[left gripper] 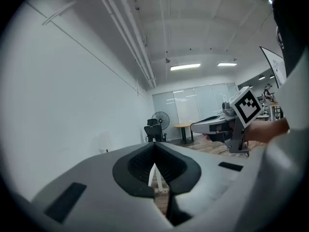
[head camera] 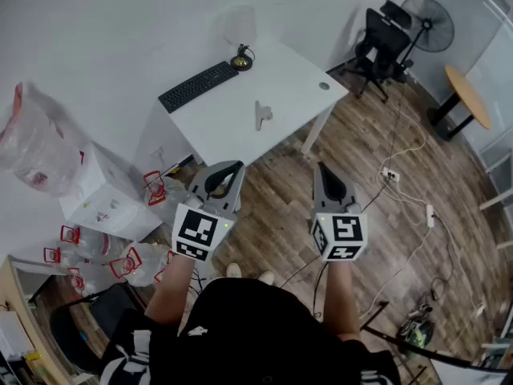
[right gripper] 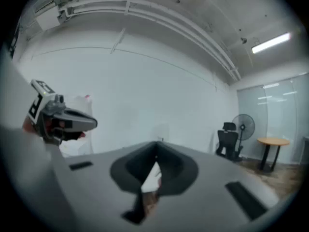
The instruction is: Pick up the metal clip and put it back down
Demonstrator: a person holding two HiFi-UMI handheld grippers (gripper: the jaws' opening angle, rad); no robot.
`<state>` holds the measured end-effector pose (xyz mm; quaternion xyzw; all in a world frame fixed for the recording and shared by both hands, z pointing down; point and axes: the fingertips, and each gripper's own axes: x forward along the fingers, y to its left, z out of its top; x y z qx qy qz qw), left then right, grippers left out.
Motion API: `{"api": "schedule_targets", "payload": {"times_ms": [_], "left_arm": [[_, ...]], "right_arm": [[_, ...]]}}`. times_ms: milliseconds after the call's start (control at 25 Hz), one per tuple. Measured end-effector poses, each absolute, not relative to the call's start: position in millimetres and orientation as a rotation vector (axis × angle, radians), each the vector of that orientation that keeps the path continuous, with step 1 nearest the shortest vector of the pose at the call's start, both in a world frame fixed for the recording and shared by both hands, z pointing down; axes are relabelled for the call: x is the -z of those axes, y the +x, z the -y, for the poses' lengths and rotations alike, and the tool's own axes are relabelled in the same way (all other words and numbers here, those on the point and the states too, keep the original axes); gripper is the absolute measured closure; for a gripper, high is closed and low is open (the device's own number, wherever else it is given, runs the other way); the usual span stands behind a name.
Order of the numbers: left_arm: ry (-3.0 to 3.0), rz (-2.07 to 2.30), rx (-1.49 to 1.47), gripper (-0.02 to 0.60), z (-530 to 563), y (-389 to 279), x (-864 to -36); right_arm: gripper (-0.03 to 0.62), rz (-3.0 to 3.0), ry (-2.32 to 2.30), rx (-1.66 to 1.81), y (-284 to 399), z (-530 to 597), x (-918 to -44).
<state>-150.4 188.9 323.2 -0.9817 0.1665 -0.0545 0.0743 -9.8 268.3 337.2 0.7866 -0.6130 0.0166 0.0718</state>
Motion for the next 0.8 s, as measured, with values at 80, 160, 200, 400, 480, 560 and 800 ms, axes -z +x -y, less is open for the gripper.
{"api": "schedule_targets", "payload": {"times_ms": [80, 160, 200, 400, 480, 560, 800], "left_arm": [[-2.945, -0.5, 0.165, 0.56, -190.5, -150.7, -323.5], [-2.945, -0.5, 0.167, 0.56, -193.5, -149.8, -323.9], [-2.947, -0.501, 0.168, 0.56, -195.8, -148.8, -324.0], [-2.953, -0.505, 0.165, 0.56, -211.8, -139.7, -325.8], [-2.949, -0.509, 0.167, 0.56, -219.4, -136.4, -327.9], [-2.958, -0.516, 0.174, 0.56, -225.7, -135.1, -333.9], [-2.966, -0.542, 0.211, 0.56, -238.8, -132.2, -345.8]], "right_arm": [[0.559, 1.851, 2.355, -0.05, -11.5, -269.7, -337.3], [0.559, 1.854, 2.348, -0.039, -12.1, -272.6, -337.0], [0.559, 1.855, 2.344, -0.03, -11.8, -274.5, -336.8], [0.559, 1.871, 2.314, 0.005, -6.3, -287.0, -339.5], [0.559, 1.886, 2.3, 0.0, -3.6, -292.6, -343.6], [0.559, 1.912, 2.28, -0.018, -2.9, -297.3, -350.8], [0.559, 1.949, 2.249, -0.051, 1.9, -307.4, -363.5]]}}
